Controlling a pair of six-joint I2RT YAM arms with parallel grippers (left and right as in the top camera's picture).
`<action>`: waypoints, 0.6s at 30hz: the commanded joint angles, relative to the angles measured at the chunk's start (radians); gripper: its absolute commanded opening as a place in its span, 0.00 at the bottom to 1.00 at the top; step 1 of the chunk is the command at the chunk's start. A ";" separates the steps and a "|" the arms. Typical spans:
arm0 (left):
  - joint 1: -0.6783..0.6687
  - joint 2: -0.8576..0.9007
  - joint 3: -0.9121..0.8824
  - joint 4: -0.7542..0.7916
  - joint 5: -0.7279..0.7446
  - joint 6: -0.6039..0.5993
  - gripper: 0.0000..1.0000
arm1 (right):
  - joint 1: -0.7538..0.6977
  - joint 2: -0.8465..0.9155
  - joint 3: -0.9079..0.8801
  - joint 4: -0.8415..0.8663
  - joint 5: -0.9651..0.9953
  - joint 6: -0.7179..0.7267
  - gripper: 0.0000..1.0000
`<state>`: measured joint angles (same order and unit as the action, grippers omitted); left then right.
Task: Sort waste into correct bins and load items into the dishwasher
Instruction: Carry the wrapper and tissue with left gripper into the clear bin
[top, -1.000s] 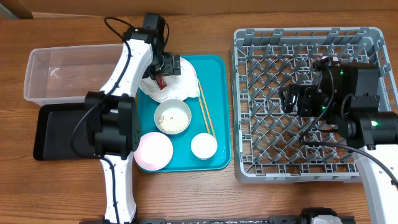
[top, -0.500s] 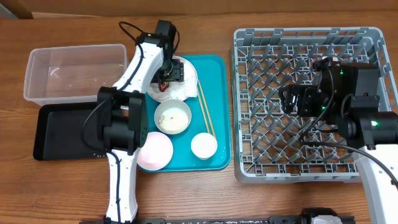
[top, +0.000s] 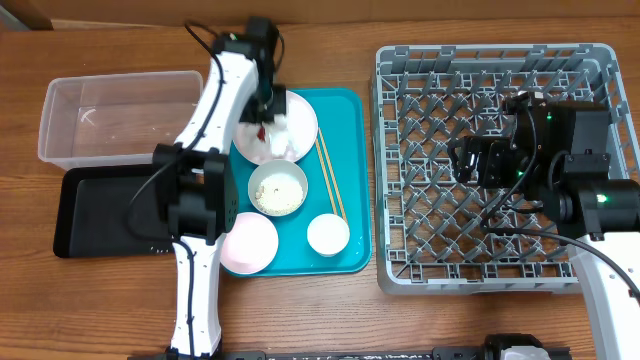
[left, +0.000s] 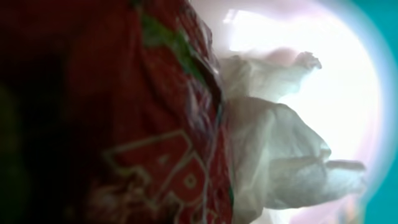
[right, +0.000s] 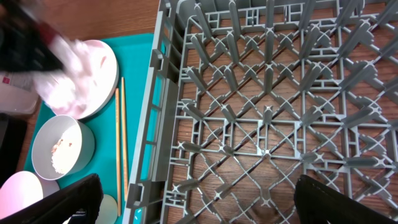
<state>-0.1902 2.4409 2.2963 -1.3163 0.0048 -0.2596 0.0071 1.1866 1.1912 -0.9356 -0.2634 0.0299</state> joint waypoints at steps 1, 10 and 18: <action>0.063 -0.055 0.227 -0.090 0.029 -0.011 0.04 | -0.003 -0.002 0.020 0.001 -0.008 -0.004 1.00; 0.282 -0.060 0.350 -0.252 0.010 -0.093 0.04 | -0.003 -0.002 0.020 0.002 -0.008 -0.004 1.00; 0.407 -0.032 0.219 -0.188 0.009 -0.103 0.04 | -0.003 -0.002 0.020 0.002 -0.008 -0.004 1.00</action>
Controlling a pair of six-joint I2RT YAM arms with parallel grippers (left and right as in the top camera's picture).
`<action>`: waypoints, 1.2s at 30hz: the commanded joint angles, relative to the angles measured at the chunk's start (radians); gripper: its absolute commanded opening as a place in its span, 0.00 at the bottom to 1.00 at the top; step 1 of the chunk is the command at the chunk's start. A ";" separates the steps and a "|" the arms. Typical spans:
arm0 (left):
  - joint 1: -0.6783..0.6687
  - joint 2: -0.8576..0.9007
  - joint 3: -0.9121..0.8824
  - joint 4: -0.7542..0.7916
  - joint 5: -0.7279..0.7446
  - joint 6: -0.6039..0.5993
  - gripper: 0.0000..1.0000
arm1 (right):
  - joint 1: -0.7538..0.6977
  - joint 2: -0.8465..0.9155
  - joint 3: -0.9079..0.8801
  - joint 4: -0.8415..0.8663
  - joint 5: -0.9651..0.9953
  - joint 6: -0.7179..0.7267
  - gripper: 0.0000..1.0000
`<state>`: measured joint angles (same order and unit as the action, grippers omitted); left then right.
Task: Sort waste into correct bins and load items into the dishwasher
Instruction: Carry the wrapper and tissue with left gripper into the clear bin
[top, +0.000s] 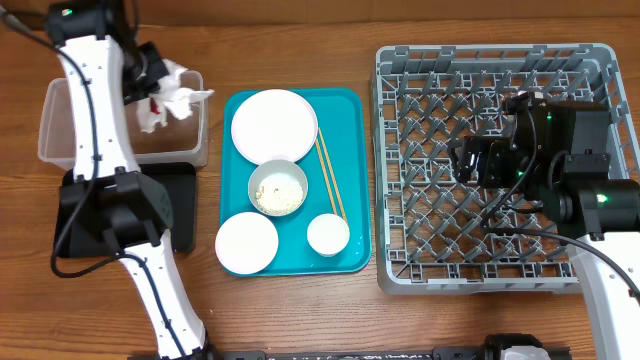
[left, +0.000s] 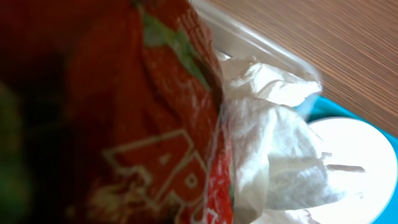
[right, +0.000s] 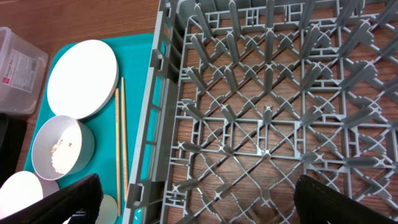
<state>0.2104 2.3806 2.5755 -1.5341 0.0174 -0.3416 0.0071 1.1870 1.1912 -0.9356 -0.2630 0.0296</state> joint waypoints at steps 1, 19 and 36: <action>0.012 0.029 -0.089 0.051 -0.006 -0.021 0.04 | -0.003 -0.003 0.020 0.002 -0.008 -0.004 1.00; 0.048 -0.037 0.018 -0.150 0.002 0.073 1.00 | -0.003 -0.003 0.020 0.003 -0.009 -0.004 1.00; -0.338 -0.482 -0.458 -0.138 0.080 0.170 0.96 | -0.003 -0.003 0.020 -0.012 -0.027 -0.004 1.00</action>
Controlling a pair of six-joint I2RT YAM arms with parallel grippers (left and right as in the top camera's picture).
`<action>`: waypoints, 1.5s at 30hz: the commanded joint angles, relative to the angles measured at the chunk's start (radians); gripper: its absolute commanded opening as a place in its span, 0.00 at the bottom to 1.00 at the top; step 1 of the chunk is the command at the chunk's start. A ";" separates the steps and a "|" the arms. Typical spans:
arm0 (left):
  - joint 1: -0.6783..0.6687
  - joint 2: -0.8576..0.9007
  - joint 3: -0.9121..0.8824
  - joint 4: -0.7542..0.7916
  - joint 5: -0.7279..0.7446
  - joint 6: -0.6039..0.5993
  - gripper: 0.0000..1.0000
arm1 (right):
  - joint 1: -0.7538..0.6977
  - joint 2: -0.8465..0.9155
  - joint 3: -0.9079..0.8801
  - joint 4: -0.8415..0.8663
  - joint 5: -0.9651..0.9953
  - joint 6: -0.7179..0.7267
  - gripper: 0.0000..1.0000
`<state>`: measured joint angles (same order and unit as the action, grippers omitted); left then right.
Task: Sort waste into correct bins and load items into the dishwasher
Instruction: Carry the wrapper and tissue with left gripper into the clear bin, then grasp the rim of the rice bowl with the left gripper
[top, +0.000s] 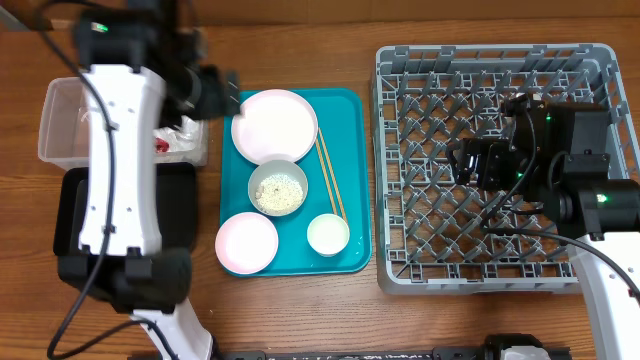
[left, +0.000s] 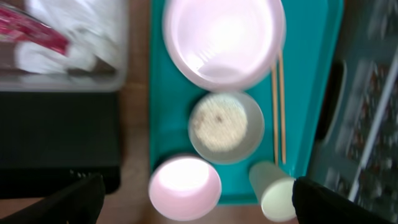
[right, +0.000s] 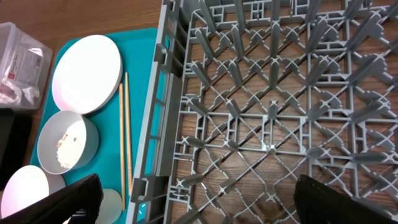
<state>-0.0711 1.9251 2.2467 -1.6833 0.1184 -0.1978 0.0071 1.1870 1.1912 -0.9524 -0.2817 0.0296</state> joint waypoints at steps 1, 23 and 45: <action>-0.084 -0.032 -0.172 0.027 -0.017 0.024 0.95 | -0.003 -0.003 0.020 0.005 -0.008 -0.004 1.00; -0.408 0.039 -0.734 0.706 -0.170 0.012 0.51 | -0.003 -0.001 0.020 0.000 -0.009 -0.003 1.00; -0.410 0.148 -0.620 0.555 -0.143 -0.007 0.04 | -0.003 -0.001 0.020 -0.001 -0.009 -0.004 1.00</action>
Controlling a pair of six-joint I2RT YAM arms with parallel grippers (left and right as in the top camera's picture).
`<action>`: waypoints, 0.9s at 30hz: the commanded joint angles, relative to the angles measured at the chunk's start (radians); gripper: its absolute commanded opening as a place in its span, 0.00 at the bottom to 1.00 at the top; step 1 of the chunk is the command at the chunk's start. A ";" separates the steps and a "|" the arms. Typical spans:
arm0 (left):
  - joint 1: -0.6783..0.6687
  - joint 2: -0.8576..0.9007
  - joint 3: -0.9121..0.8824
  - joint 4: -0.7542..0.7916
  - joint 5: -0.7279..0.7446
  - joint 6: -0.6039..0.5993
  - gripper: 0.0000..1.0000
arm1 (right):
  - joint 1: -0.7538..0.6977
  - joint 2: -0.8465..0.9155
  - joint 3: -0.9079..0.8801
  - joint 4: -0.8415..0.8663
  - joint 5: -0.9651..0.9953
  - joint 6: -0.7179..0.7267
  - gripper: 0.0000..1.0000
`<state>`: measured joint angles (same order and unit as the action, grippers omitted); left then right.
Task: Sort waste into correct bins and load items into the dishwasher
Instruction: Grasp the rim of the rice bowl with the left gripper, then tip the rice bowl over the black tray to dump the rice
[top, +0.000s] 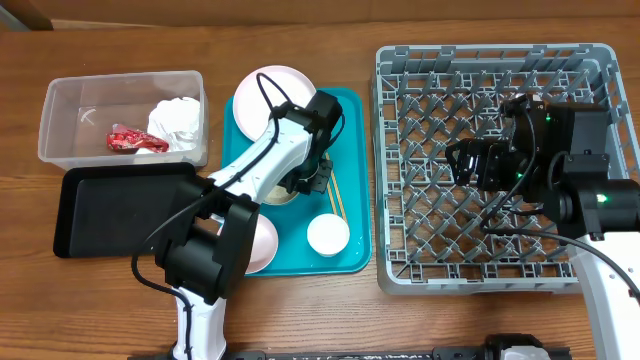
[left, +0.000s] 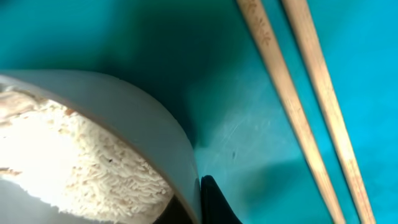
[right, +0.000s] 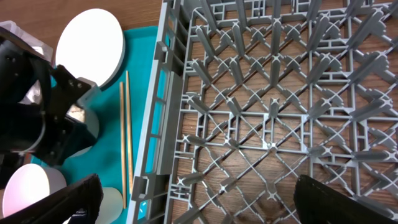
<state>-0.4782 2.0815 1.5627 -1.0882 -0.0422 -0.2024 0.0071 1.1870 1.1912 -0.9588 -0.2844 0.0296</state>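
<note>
A grey bowl (left: 134, 134) holding white food scraps (left: 56, 155) sits on the teal tray (top: 352, 130). My left gripper (left: 194, 204) is down at it, one finger inside the rim, the other against the outer wall, shut on the bowl's edge. In the overhead view the arm hides most of the bowl. Two wooden chopsticks (left: 292, 106) lie just right of it. A white plate (top: 268, 92) overhangs the tray's far rim. My right gripper (right: 199, 199) hangs open and empty over the grey dish rack (top: 500, 60).
A clear bin (top: 70, 105) at far left holds a red wrapper (top: 125, 141) and crumpled white tissue (top: 176, 118). A black tray (top: 110, 210) lies in front of it. A small cup (top: 327, 233) and a pink dish (top: 265, 243) stand on the teal tray's near end.
My left gripper was open and high, between the bin and the teal tray; now it is low and shut on the food bowl's rim. The white plate sits farther back. The right arm is unchanged.
My left gripper held the red wrapper and tissue at the white plate, then held them at the clear bin. Later they lay in the bin and the gripper was open above the tray. Now it grips the food bowl. The right gripper stayed open over the rack.
</note>
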 joint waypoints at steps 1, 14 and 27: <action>-0.003 -0.009 0.093 -0.073 0.018 -0.003 0.04 | -0.003 -0.001 0.020 0.006 -0.006 -0.004 1.00; 0.097 -0.137 0.344 -0.407 0.079 -0.060 0.04 | -0.003 -0.001 0.020 0.007 -0.006 -0.004 1.00; 0.634 -0.383 0.060 -0.410 0.358 0.160 0.04 | -0.003 -0.001 0.020 0.006 -0.006 0.000 1.00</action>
<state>0.0597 1.6924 1.7260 -1.5059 0.1436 -0.1761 0.0071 1.1877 1.1912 -0.9588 -0.2844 0.0299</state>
